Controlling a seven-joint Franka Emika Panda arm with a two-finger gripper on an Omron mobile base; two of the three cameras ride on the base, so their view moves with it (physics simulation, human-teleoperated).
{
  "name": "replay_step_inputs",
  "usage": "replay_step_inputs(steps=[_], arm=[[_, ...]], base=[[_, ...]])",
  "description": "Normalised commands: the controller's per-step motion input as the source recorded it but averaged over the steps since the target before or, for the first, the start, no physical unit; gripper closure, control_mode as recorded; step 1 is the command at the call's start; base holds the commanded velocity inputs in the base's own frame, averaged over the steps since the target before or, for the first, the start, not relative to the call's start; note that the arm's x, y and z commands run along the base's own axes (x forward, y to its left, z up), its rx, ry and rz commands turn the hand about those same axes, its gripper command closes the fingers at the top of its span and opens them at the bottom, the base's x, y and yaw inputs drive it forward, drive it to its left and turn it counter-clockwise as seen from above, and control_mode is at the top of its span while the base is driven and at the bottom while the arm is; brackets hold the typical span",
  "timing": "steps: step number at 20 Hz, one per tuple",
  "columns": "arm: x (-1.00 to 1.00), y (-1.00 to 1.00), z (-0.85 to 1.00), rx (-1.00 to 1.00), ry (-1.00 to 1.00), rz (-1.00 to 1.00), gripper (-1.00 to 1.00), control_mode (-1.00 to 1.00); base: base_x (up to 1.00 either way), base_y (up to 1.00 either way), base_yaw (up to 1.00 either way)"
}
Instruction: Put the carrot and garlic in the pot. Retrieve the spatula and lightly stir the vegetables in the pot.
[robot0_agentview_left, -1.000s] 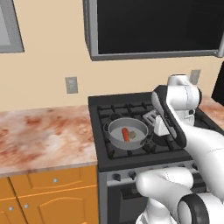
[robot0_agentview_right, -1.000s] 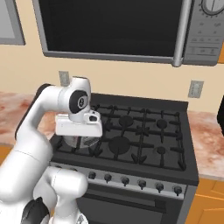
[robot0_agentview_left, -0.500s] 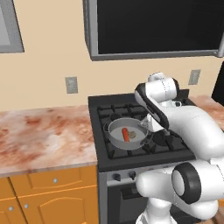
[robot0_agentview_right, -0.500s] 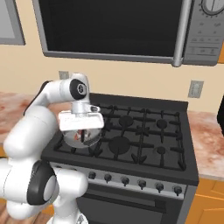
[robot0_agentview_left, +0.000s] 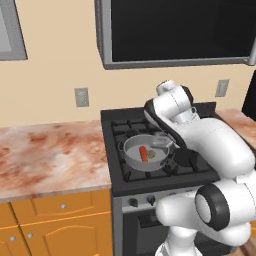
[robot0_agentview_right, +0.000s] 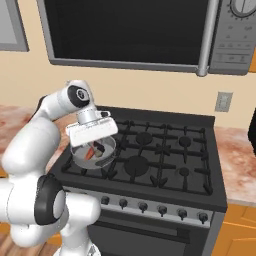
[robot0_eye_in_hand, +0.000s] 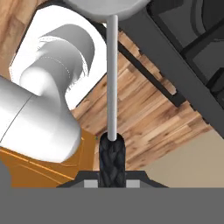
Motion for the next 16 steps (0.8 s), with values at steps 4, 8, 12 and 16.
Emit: replay_step_inputs(steps=[4, 8, 12, 16], arm=[[0.00, 0.00, -0.09, 0.02, -0.11, 0.14, 1.00, -1.00], [0.26, 0.03, 0.00, -0.01, 0.16, 0.00, 1.00, -1.00], [0.91, 0.08, -0.12, 0.00, 0.10, 0.00, 1.00, -1.00], [0.83, 0.03, -0.37, 0.00, 0.03, 0.00, 1.00, -1.00]], base=[[0.00, 0.00, 0.00], [0.00, 0.00, 0.00], [0.00, 0.00, 0.00], [0.00, 0.00, 0.00]])
